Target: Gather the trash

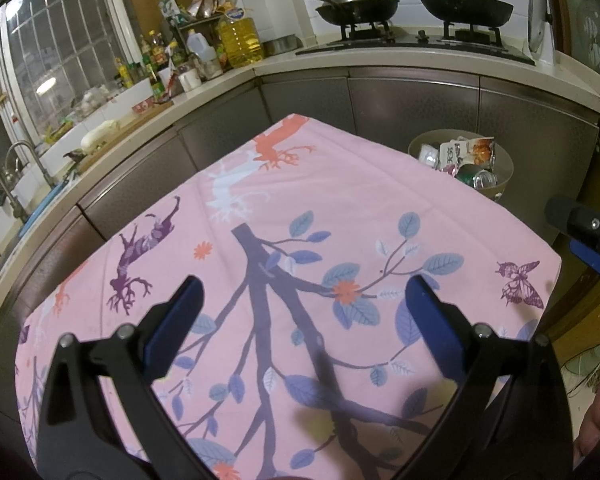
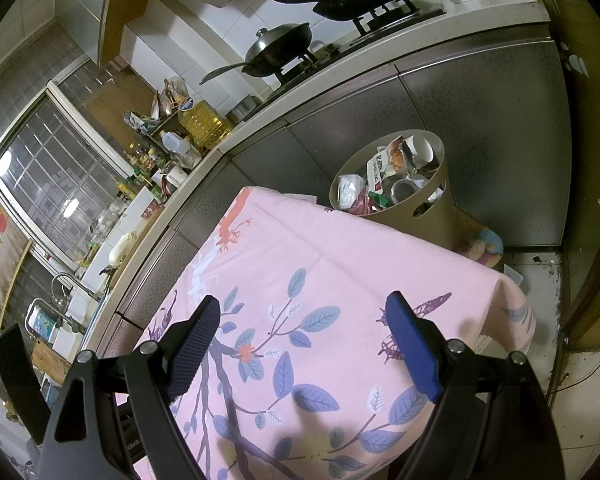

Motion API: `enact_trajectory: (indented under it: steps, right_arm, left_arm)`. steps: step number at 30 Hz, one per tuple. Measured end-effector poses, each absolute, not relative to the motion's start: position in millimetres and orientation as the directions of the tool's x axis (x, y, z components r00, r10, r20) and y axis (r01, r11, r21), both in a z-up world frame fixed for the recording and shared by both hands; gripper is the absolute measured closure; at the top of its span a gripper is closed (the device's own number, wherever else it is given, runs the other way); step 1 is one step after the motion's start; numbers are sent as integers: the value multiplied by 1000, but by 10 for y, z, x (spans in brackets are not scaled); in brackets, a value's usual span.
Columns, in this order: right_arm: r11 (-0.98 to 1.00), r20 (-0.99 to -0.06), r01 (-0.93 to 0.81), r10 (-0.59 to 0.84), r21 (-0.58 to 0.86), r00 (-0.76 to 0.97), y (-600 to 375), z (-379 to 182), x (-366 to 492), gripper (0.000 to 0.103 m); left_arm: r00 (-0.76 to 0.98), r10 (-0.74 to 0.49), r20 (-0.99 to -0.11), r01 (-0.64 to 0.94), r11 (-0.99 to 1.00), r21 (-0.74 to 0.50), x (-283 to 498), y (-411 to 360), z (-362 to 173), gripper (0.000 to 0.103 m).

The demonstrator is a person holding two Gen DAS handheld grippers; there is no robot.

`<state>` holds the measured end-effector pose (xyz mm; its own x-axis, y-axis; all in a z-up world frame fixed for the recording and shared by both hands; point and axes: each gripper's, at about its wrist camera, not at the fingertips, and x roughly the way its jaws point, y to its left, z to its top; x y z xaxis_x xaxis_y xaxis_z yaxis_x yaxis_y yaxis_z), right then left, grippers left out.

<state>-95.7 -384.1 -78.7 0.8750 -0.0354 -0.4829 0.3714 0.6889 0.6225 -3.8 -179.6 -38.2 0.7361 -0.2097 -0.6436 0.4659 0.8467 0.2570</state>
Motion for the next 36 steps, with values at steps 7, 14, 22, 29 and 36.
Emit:
enact_trajectory:
  steps: [7, 14, 22, 29, 36]
  right_arm:
    - [689, -483, 372, -36, 622, 875, -3828, -791, -957, 21]
    - [688, -484, 372, -35, 622, 874, -3827, -790, -957, 21]
    - [689, -483, 372, -37, 622, 875, -3806, -793, -963, 21]
    - [691, -484, 373, -37, 620, 874, -3811, -791, -967, 21]
    - [690, -484, 373, -38, 621, 874, -3796, -795, -966, 21]
  left_arm:
    - [734, -211, -645, 469, 845, 257, -34, -1796, -381, 6]
    - [702, -232, -674, 491, 843, 222, -50, -1752, -459, 6]
    - [689, -241, -684, 505, 836, 214, -25, -1788, -478, 6]
    - [678, -263, -687, 523, 829, 199, -40, -1779, -463, 6]
    - [664, -264, -699, 528, 828, 189, 3, -1817, -449, 6]
